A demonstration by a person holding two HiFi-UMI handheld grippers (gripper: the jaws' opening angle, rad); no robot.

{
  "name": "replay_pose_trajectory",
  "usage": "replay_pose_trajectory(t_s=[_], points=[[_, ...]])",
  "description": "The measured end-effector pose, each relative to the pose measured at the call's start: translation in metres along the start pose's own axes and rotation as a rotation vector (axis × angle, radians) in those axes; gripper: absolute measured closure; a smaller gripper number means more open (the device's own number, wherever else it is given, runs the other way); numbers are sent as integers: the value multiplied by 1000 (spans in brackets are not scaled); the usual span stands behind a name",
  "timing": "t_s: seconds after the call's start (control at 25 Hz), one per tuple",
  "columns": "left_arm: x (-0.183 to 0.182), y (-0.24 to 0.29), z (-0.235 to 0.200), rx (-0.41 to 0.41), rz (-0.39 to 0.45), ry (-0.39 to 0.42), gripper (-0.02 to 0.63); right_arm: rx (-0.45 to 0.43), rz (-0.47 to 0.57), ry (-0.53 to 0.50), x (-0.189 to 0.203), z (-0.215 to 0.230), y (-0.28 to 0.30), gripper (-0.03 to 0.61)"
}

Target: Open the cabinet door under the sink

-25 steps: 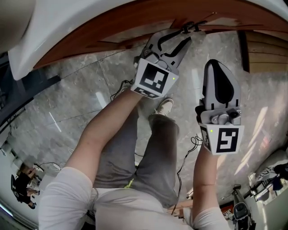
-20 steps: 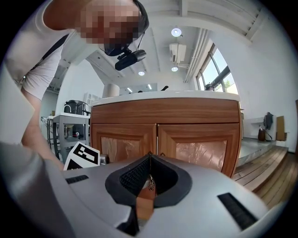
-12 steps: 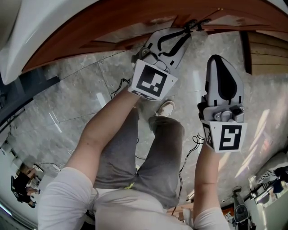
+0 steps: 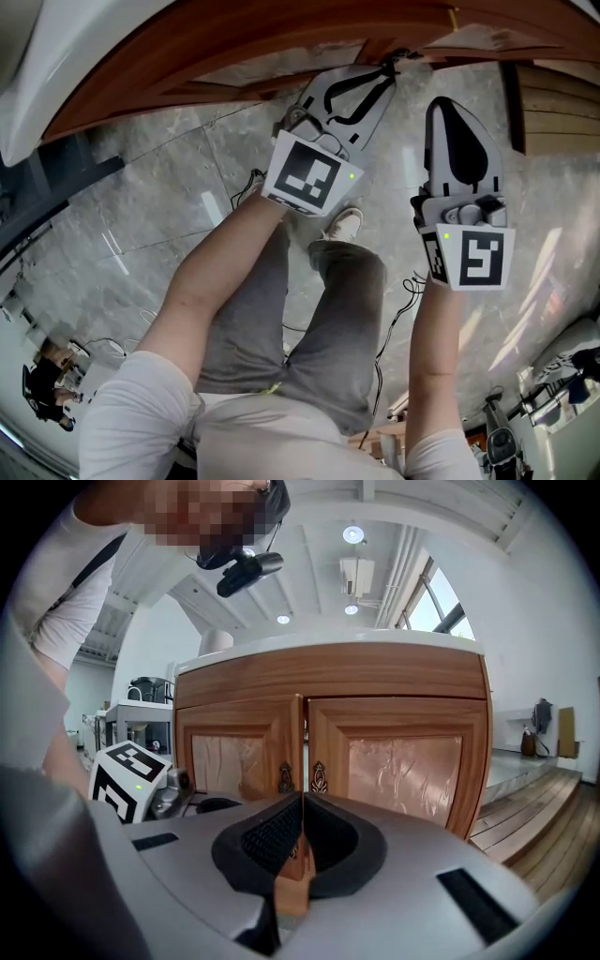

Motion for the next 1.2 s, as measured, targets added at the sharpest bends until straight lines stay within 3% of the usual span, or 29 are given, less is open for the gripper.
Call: replay_pose_trajectory(t_s=[0.28, 0.52, 0.92, 1.2], points=[[3, -15, 15, 55, -32, 5, 574, -20, -1, -38, 0, 7, 13, 546], [8, -24, 26, 48, -46, -16, 574, -9, 24, -85, -6, 12, 27, 546], [10, -39, 37, 79, -82, -6, 574, -133, 41, -215, -19, 6, 43, 548], [11, -58, 45, 103, -99, -4, 574, -145, 72, -229, -27, -11, 29, 548]])
Point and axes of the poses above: the fingertips, and each gripper's own axes: y forward along the fingers, z to its right, x out of its underside, the point moved 6 cm from there along -y, backward along the fingers, and after that the axes turned 10 degrees about -y, right-handed, at the moved point
